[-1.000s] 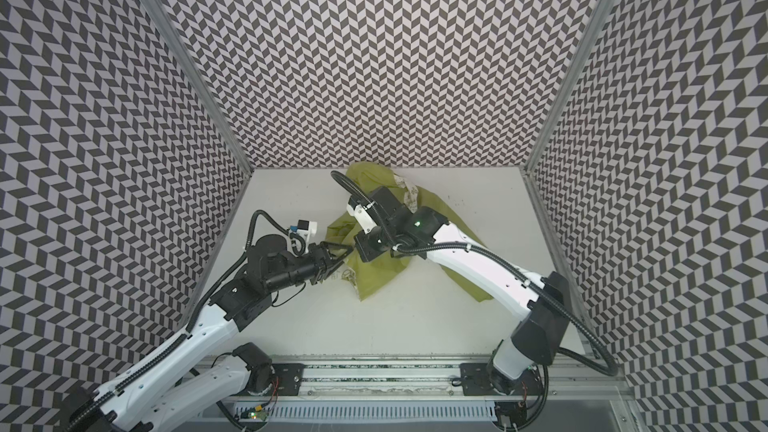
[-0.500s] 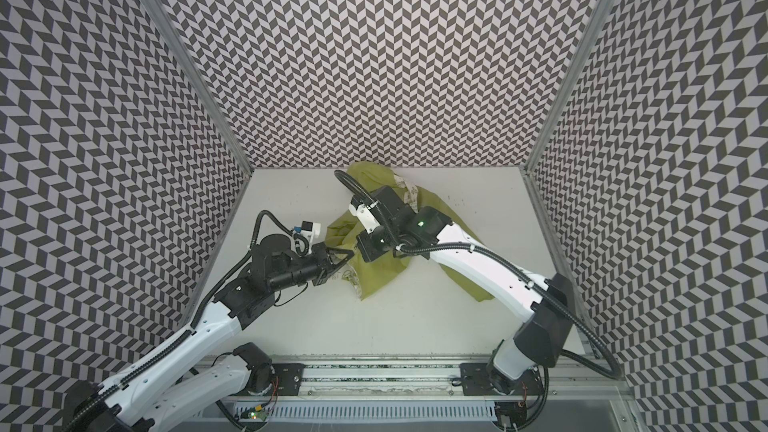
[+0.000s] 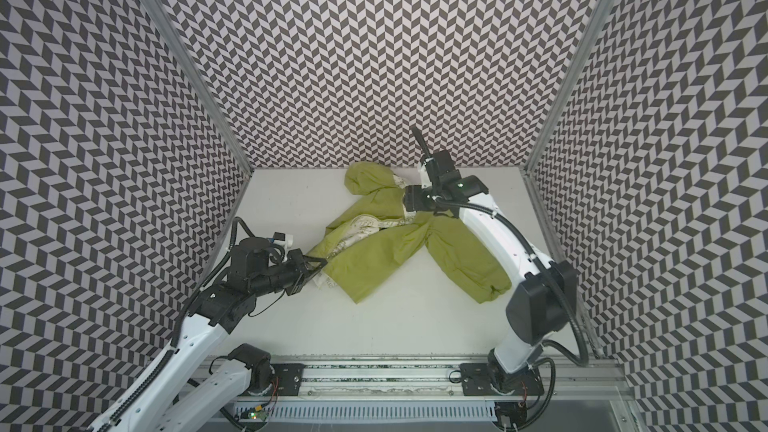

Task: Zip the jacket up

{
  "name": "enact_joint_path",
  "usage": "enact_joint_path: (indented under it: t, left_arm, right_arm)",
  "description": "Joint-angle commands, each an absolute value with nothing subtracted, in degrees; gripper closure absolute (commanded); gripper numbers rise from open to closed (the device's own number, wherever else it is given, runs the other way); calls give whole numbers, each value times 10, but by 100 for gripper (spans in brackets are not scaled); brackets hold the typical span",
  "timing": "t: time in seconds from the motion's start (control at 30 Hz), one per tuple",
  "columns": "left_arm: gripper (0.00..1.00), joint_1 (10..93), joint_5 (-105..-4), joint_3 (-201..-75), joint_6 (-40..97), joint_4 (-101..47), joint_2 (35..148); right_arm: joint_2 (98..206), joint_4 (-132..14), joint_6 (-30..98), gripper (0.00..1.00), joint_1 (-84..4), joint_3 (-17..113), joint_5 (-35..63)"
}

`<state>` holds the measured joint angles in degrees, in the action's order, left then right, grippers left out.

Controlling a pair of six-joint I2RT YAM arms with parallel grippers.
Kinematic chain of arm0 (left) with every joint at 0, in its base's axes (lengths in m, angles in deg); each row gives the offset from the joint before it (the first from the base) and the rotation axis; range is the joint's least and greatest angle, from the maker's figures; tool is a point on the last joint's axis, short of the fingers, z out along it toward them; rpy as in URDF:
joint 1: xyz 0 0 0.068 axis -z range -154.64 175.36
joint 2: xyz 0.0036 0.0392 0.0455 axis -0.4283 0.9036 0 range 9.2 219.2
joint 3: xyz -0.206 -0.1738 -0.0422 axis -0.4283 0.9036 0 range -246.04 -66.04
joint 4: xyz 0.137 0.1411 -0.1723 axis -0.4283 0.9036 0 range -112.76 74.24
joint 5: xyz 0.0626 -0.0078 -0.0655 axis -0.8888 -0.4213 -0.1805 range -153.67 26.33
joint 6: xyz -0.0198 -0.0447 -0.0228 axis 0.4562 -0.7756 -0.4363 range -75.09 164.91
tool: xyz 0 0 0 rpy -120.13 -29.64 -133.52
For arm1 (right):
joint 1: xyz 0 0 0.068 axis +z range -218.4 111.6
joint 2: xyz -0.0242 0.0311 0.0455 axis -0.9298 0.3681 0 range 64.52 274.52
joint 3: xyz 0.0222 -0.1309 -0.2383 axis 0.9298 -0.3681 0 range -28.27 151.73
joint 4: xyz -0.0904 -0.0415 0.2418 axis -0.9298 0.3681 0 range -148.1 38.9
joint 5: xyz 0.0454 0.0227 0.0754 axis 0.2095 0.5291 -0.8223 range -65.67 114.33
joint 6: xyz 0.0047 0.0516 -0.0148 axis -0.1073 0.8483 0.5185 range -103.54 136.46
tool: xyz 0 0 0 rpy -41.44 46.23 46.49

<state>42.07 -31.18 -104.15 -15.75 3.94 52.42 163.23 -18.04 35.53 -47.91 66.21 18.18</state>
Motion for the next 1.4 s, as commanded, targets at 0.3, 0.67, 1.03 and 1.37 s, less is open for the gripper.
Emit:
enact_joint_path:
  t: [0.3,0.67,1.03,1.37]
  left_arm:
    - [100,407,-283,-1080,-132,106,554]
    - [100,370,-265,-1117,-92,146,593]
    - [100,237,-296,-1454,93,190,874]
    - [100,255,-319,-2137,61,275,1244]
  right_arm:
    - [1916,-205,352,23,-507,869,231]
    - [2105,-219,413,66,-531,1089,153]
    - [1964,-367,570,100,-631,1138,51]
    - [1816,-351,612,100,-712,1188,65]
